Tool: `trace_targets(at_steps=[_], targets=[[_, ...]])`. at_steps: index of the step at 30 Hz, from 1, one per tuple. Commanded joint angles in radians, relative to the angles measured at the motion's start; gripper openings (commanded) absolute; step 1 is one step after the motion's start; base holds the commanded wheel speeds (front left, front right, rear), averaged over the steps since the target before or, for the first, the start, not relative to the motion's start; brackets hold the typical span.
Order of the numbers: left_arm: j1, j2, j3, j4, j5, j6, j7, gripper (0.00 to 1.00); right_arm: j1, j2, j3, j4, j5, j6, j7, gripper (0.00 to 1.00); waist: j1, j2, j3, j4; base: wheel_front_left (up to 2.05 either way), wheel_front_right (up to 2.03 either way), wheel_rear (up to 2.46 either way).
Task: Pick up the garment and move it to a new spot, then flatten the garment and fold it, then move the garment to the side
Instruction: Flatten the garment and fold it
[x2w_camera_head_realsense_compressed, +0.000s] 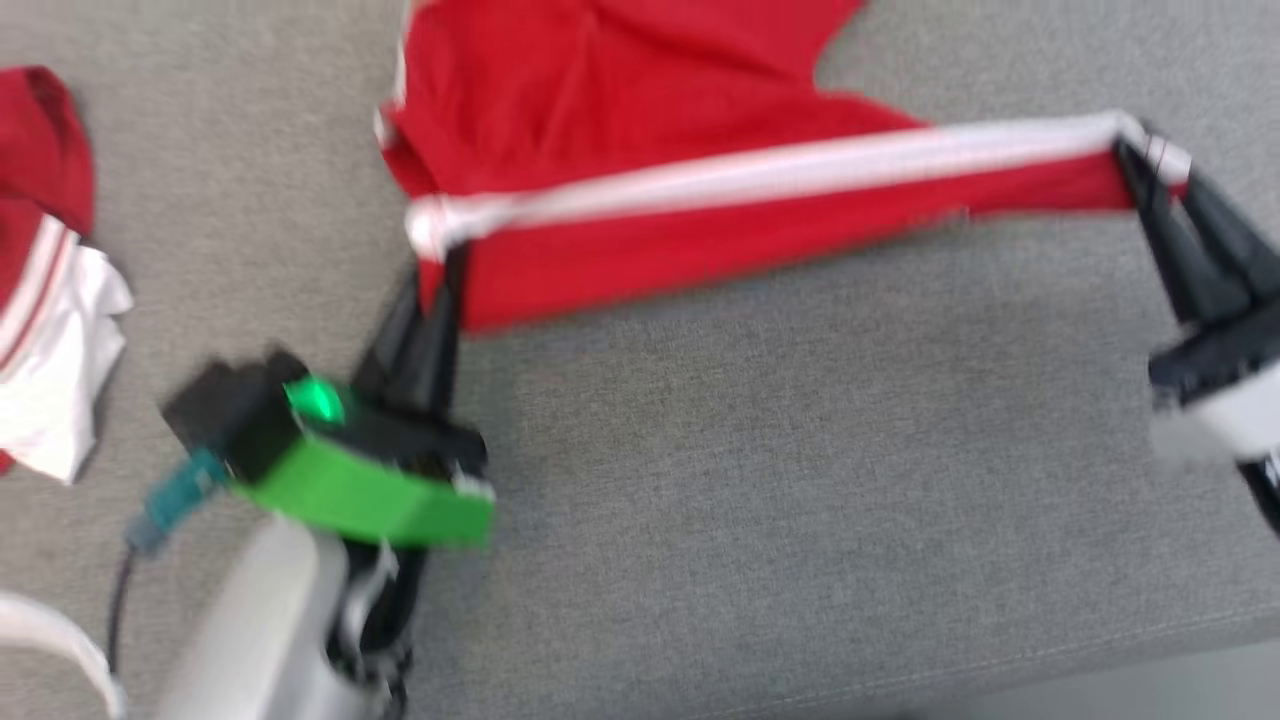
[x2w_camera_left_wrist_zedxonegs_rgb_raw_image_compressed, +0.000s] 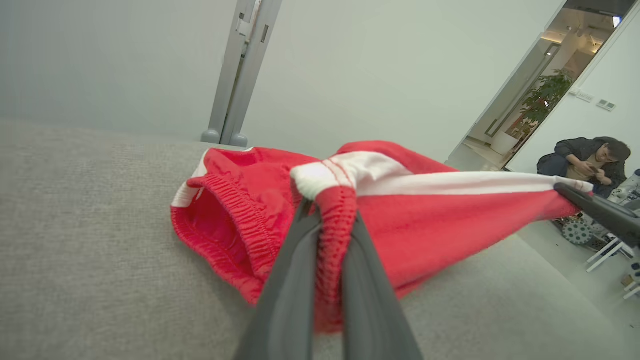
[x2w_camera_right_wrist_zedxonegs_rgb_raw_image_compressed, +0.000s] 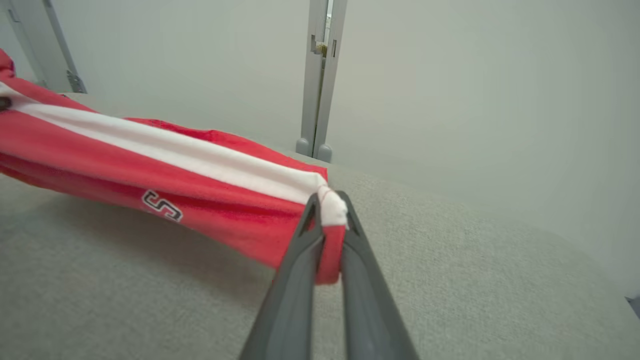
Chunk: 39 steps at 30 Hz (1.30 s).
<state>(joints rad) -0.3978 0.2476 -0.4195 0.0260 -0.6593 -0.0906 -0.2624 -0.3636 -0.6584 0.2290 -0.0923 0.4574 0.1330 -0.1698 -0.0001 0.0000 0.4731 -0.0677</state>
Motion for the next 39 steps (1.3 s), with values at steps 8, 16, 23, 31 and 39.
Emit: trace_targets(at_steps=[8,16,23,31,39], targets=[[0.339,0.002,-0.005,-0.137,-0.022,0.083,-0.003,0.00,0.348,-0.039,-0.063,-0.208,0.039,-0.004,0.115,0.00,0.0001,0.0000,-0.191,0.061,0.00,0.00,0.00],[0.416,-0.055,0.021,-0.121,-0.057,0.059,-0.003,0.00,0.449,-0.070,-0.127,-0.254,0.065,-0.004,0.193,0.00,0.0001,0.0000,-0.160,0.094,0.00,0.00,0.00],[0.270,-0.111,0.007,-0.035,-0.045,0.030,-0.002,0.00,0.266,-0.120,-0.081,-0.213,0.090,-0.004,0.278,0.00,0.0001,0.0000,-0.058,0.157,0.00,0.00,0.00],[0.059,-0.170,0.001,0.063,-0.034,0.046,-0.002,0.00,-0.087,-0.140,0.064,-0.068,0.123,-0.003,0.390,0.00,0.0001,0.0000,0.056,0.233,0.00,0.00,0.00],[-0.082,-0.192,-0.017,0.175,-0.023,0.066,-0.003,0.00,-0.380,-0.113,0.214,0.129,0.114,-0.003,0.424,0.00,0.0001,0.0000,0.112,0.280,0.00,0.00,0.00]])
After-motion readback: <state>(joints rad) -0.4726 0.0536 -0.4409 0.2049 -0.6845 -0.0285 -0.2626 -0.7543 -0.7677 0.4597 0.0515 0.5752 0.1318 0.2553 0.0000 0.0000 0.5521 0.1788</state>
